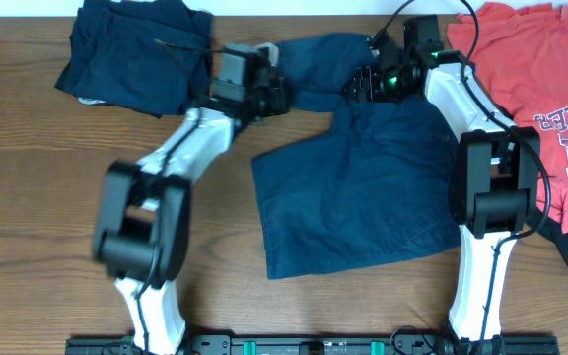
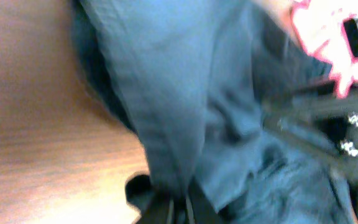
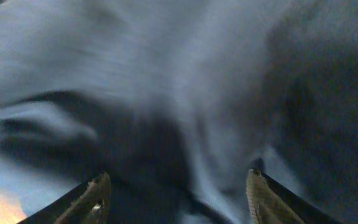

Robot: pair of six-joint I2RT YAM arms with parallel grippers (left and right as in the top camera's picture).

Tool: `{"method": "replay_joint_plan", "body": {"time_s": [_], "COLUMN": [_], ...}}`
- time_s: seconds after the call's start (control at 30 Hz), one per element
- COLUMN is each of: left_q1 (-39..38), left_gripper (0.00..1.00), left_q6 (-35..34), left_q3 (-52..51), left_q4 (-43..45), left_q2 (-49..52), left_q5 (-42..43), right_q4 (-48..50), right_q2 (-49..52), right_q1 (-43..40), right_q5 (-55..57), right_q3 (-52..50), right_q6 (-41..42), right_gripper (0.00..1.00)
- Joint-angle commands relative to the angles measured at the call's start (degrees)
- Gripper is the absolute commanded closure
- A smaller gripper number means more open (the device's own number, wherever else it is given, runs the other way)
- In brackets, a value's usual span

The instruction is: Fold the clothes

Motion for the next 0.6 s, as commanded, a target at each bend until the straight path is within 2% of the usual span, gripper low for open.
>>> {"method": "replay_joint_plan", "body": {"time_s": [0.0,0.27,0.4,0.57], "left_q1": [1.8,3.6,3.5,3.3], "left_gripper": [0.94,0.94,0.94,0.94], "left_q6": [6.2,13.9,14.1,14.0], "left_q3": [0.7,0.7,0.7,0.7], "left_q4": [-6.7,-25.7,-32.4,-37.3], "left_q2": [-5.8,-9.9,-9.7,-9.7], "left_q5": [0.6,-0.2,-6.3,-6.6], "right_q4": [-0.2,-2.8,-4.6,-5.8], "right_q2": [-0.5,-2.2,-2.2,-4.0], "right_q1": [-1.1,-3.3,-4.7,-5.5], "right_q5": [-1.2,0.2,1.6,4.9], "right_q3": [0.0,0.0,0.0,0.5], "right_q6": [-0.3,-0.3,-2.8,-6.8], "right_gripper": [0.31,0.29,0.29,0.29]}}
